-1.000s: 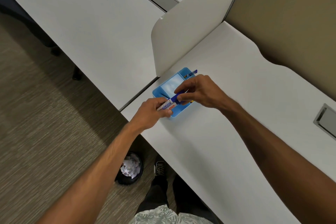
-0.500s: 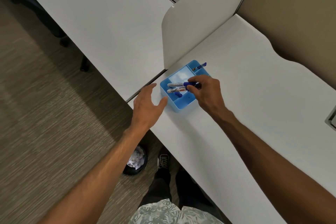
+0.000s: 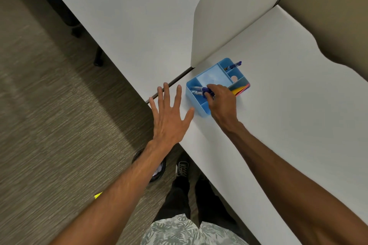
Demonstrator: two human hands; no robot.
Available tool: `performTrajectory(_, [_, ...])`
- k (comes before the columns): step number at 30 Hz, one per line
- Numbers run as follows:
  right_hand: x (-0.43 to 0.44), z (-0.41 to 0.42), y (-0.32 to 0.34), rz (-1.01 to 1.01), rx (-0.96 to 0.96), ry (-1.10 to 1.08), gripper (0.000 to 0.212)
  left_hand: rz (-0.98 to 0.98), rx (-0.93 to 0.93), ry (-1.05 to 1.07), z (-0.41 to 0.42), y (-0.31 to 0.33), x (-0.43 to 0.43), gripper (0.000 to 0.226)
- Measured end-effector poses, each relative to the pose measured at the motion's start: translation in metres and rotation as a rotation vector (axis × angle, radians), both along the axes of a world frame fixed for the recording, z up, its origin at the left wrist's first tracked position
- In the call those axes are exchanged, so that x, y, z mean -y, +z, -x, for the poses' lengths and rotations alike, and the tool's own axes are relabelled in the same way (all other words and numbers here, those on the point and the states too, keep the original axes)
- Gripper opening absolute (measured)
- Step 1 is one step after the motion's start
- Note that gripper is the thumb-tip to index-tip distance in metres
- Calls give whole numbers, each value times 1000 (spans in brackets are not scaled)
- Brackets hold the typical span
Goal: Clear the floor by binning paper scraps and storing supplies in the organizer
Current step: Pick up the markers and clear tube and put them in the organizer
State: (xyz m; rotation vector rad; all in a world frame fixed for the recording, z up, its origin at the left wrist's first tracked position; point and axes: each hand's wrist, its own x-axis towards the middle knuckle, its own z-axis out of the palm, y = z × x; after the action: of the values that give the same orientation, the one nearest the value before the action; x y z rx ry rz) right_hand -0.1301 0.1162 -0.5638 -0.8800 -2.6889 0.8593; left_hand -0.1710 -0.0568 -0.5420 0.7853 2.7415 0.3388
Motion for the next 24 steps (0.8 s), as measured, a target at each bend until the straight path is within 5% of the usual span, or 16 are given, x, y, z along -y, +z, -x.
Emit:
performTrajectory(18, [20, -33, 9, -241, 256, 250, 62, -36, -30, -64, 2, 13, 34, 72])
performTrajectory(24, [32, -41, 28, -315, 209, 324, 72, -47, -71, -57, -6, 19, 49, 73])
